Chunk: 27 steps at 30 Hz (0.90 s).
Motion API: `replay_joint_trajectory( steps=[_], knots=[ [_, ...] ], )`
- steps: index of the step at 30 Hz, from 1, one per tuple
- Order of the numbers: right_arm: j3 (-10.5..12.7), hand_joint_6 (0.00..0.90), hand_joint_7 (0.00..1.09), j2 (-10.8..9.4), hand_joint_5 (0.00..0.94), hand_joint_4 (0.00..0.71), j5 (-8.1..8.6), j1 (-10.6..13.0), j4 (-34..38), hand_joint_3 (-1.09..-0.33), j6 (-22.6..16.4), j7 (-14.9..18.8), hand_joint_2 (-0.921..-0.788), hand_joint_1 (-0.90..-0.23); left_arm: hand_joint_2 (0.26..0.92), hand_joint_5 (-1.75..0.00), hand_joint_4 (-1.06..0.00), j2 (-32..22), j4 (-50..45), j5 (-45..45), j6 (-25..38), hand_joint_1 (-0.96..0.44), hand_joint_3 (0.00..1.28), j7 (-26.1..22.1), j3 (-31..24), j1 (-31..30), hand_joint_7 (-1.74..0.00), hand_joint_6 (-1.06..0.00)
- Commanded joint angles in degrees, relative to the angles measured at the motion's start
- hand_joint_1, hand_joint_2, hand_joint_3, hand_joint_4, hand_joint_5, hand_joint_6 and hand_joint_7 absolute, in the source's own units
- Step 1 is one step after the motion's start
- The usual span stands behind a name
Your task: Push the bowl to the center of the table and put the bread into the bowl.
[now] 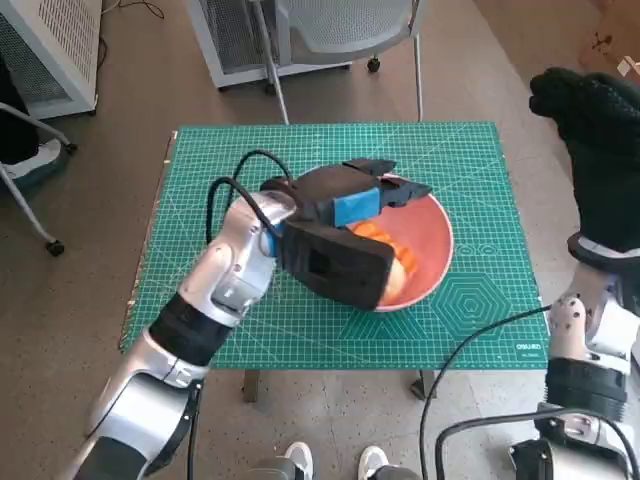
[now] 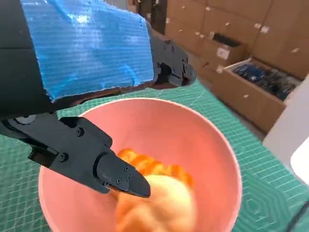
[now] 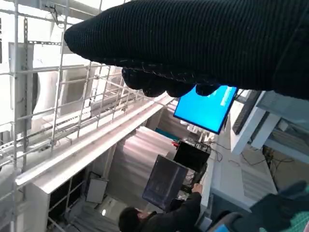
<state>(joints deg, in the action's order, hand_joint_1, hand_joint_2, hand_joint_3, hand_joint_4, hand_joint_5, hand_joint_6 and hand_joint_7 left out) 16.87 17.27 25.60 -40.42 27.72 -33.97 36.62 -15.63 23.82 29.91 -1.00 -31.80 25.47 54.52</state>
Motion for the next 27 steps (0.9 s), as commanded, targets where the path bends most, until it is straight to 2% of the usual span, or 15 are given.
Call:
replay_joint_trajectory(
  steps=[1,7,11,15,19,22,27],
  knots=[
    [-0.36,0.427,0.00,-0.28,0.002,0.322,-0.97,0.80,0.07,-0.730,0.11,-0.72,-0.921,-0.660,0.812,0.00,0.00,-1.37,0.05,-3.26,-2.95,-0.45,0.01,-1.30,-1.88,-0.87,0.00,-0.15],
    [-0.62,0.427,0.00,-0.46,0.003,0.327,-1.12,0.80,-0.41,-0.731,0.16,-0.98,-0.921,-0.660,0.826,0.00,0.00,-3.71,0.42,-10.08,-8.78,-0.49,0.01,-3.60,-6.15,-1.29,0.00,-0.14],
    [-0.70,0.423,0.00,-0.40,0.004,0.330,-1.02,0.51,-0.88,-0.730,0.58,-1.20,-0.921,-0.659,0.862,0.00,0.00,-4.14,6.64,-21.40,-19.12,-0.54,0.02,-5.13,-13.88,-1.90,0.00,-0.14],
    [-0.74,0.427,0.00,-0.17,0.005,0.332,-0.88,0.03,-1.70,-0.729,1.41,-1.58,-0.921,-0.658,0.905,0.00,0.00,0.29,13.77,-35.87,-25.73,-0.62,0.06,-7.23,-23.57,-2.60,-0.01,-0.15],
    [-0.81,0.442,0.01,-0.03,0.006,0.336,-0.93,-0.70,-1.80,-0.728,1.96,-1.90,-0.921,-0.658,0.918,0.00,0.00,4.50,15.53,-48.09,-24.49,-0.71,0.17,-9.14,-31.52,-2.73,-0.02,-0.16],
    [-0.94,0.451,0.01,-0.13,0.006,0.338,-1.24,-1.43,-1.30,-0.722,2.07,-2.23,-0.921,-0.660,0.920,0.00,-0.01,6.50,13.03,-53.49,-21.49,-0.73,0.26,-7.07,-35.21,-3.69,-0.02,-0.17],
    [-1.21,0.455,0.01,-0.28,0.006,0.342,-1.84,-2.34,-0.79,-0.717,2.29,-3.00,-0.921,-0.662,0.921,-0.01,-0.02,6.83,8.09,-55.53,-18.14,-0.70,0.35,-2.10,-37.38,-5.31,-0.02,-0.16]
  ],
)
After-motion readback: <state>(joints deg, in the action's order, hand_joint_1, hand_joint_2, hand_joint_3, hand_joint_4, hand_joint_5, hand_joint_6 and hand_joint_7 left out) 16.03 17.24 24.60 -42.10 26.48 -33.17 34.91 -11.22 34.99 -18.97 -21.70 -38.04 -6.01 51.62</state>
